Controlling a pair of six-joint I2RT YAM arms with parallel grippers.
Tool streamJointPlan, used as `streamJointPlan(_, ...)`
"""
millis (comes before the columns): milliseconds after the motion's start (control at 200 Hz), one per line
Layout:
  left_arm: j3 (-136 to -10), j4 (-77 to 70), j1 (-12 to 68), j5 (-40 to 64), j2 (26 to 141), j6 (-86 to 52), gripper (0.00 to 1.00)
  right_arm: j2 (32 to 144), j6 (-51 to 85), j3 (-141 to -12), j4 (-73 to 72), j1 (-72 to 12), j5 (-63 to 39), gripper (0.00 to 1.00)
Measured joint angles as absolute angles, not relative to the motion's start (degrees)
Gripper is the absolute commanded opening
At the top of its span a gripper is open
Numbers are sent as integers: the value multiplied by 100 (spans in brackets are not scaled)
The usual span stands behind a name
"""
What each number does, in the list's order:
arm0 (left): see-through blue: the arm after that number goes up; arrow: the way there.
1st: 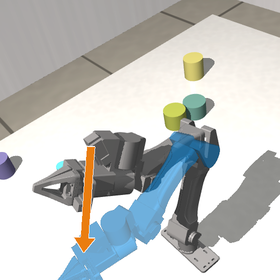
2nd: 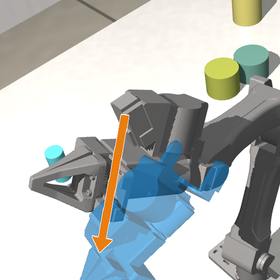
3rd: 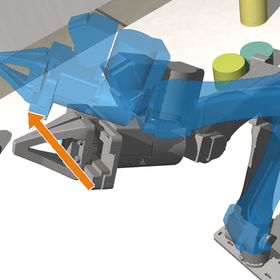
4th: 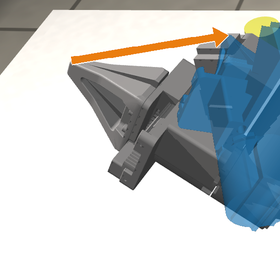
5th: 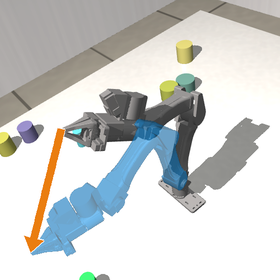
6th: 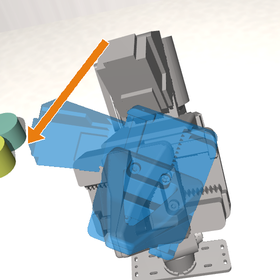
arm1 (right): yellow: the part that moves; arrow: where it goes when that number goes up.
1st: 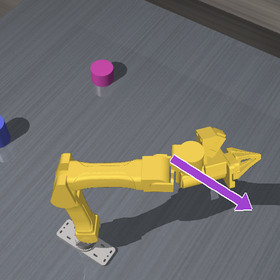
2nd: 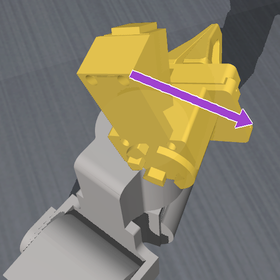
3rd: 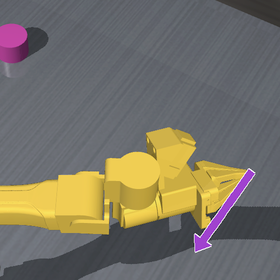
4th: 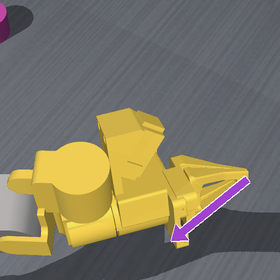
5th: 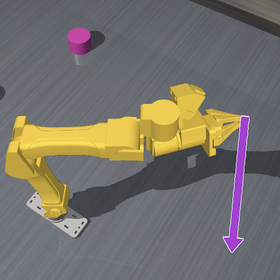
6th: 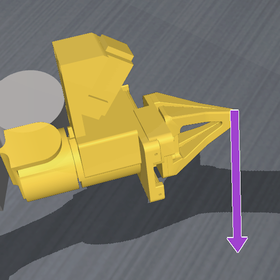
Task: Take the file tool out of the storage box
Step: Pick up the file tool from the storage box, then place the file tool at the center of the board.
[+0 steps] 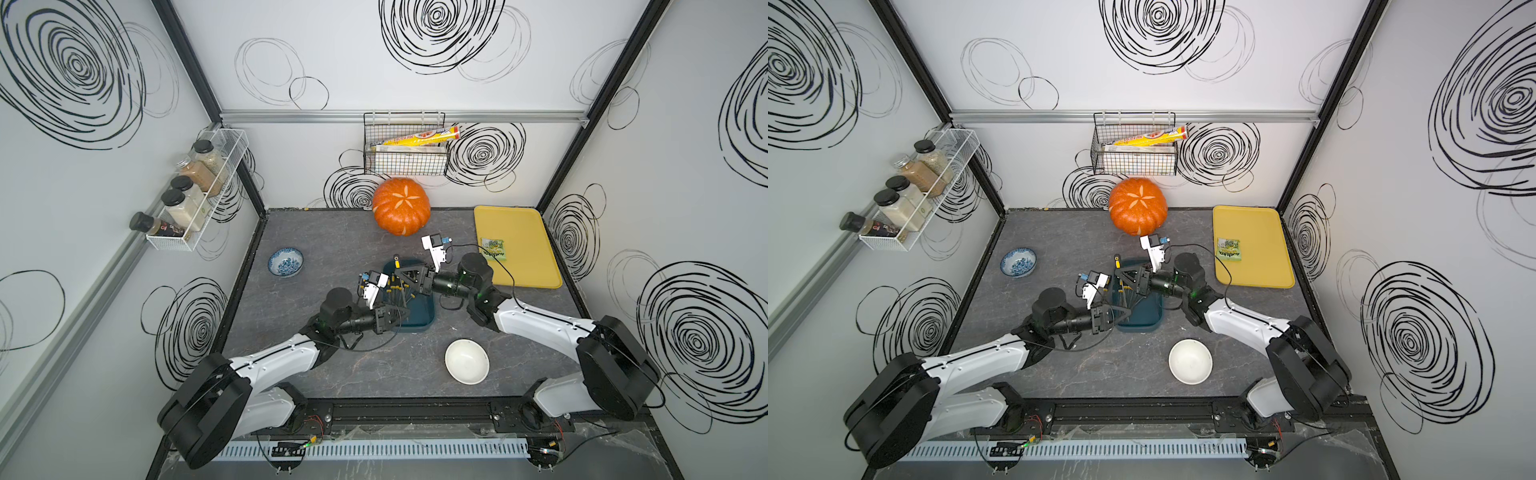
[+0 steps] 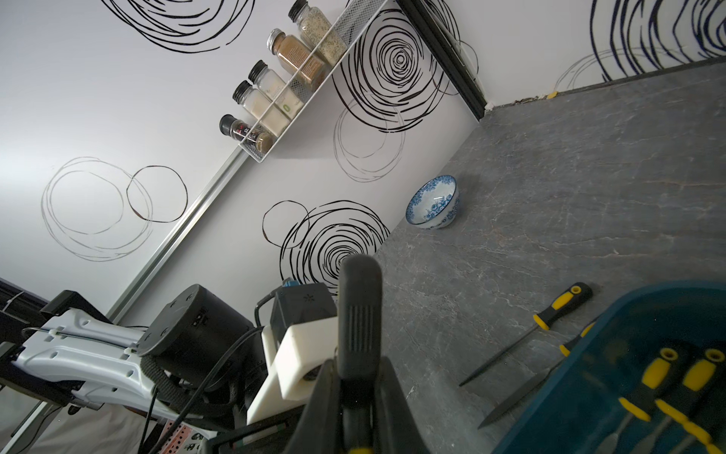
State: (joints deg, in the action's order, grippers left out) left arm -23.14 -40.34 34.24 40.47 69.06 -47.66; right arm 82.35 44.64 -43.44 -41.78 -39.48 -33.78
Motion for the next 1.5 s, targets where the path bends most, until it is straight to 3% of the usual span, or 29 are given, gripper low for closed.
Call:
streamJointPlan(55,-2314,-4005,3424,4038,6890,-4753,0,8241,4477,-4327,-4226,-3948,-3374,9)
streamJointPlan(145,-2314,-3931,3426,4007,6858,-4731,0,8256,4523,-4276,-4294,-3951,-3343,41)
streamJointPlan(190,-2316,-3839,3435,3988,6801,-4713,0,8267,4499,-4237,-4331,-3948,-3339,52)
streamJointPlan(315,-2539,-2958,3371,3769,6624,-4427,0,8276,4414,-4182,-4278,-3948,-3273,62)
streamJointPlan(476,-3400,-1048,3138,2882,6455,-3802,0,8103,4007,-4206,-3691,-3944,-2952,64)
streamJointPlan(606,-4001,377,3087,1514,6471,-3430,0,7782,3382,-4460,-2711,-3927,-2480,65)
streamJointPlan(851,-5068,2563,2840,-38,7896,-3070,0,7295,2292,-4904,-1328,-3872,-1625,66)
streamJointPlan(1066,-5763,3800,2751,-622,8941,-2768,0,7247,1970,-4906,-827,-3837,-1365,66)
streamJointPlan(1502,-6235,4613,2147,-985,10073,-2178,0,7194,1855,-4906,-676,-3826,-1282,66)
